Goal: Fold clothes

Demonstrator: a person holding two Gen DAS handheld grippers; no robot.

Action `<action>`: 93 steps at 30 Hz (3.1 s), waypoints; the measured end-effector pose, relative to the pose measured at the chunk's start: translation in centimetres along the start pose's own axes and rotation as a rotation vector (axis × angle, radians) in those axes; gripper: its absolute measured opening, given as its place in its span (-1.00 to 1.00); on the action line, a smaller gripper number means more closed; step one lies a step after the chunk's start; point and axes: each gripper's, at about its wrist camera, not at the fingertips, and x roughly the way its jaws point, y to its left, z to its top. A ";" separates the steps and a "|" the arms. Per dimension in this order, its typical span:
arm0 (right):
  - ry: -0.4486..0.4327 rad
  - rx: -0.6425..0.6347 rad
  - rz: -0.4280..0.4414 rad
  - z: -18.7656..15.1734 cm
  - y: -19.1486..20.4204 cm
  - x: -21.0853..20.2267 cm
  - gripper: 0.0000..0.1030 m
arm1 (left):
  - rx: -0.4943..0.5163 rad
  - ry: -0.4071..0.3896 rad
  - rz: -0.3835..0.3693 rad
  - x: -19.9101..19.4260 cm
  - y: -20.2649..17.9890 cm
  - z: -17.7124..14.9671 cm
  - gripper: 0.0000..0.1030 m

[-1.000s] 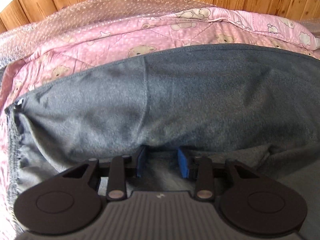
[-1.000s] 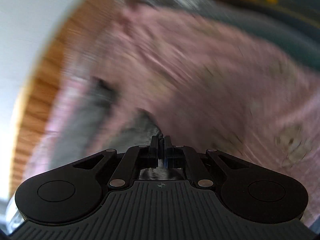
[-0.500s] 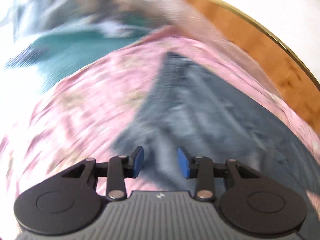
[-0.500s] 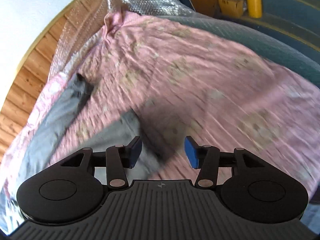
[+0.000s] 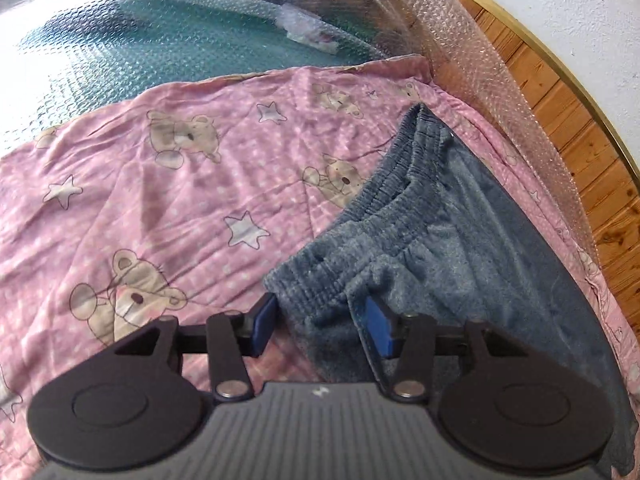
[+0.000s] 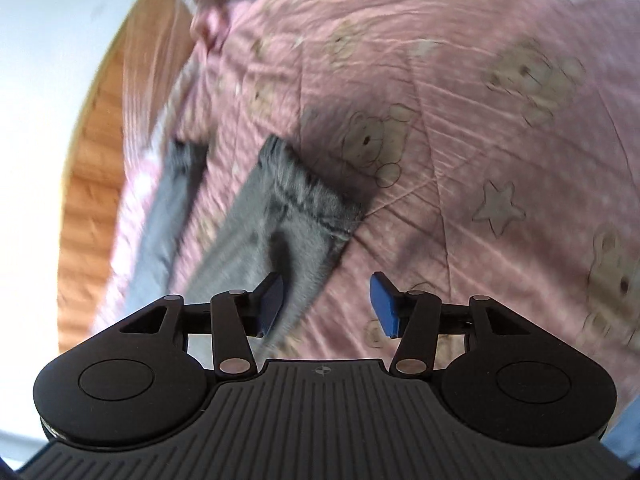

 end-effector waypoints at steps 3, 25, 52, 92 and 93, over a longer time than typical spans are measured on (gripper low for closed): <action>-0.025 0.050 0.028 -0.5 -0.5 0.2 0.15 | -0.023 -0.009 -0.012 0.3 0.3 0.1 -0.09; 0.069 -0.185 -0.061 -1.0 2.1 -3.0 -0.97 | -0.033 0.222 -0.052 -9.4 6.9 7.8 -0.78; -0.026 -0.599 -0.237 -5.9 7.0 -3.3 -0.66 | 0.268 0.087 0.060 -12.0 7.3 5.8 -0.28; 0.527 -1.518 0.302 -0.5 4.9 0.0 -0.26 | 0.461 0.233 -0.009 -17.1 -15.9 -17.0 -0.17; 0.546 -1.516 0.308 -0.4 4.8 0.4 -0.21 | 0.484 0.240 -0.015 -17.0 -17.0 -17.9 -0.17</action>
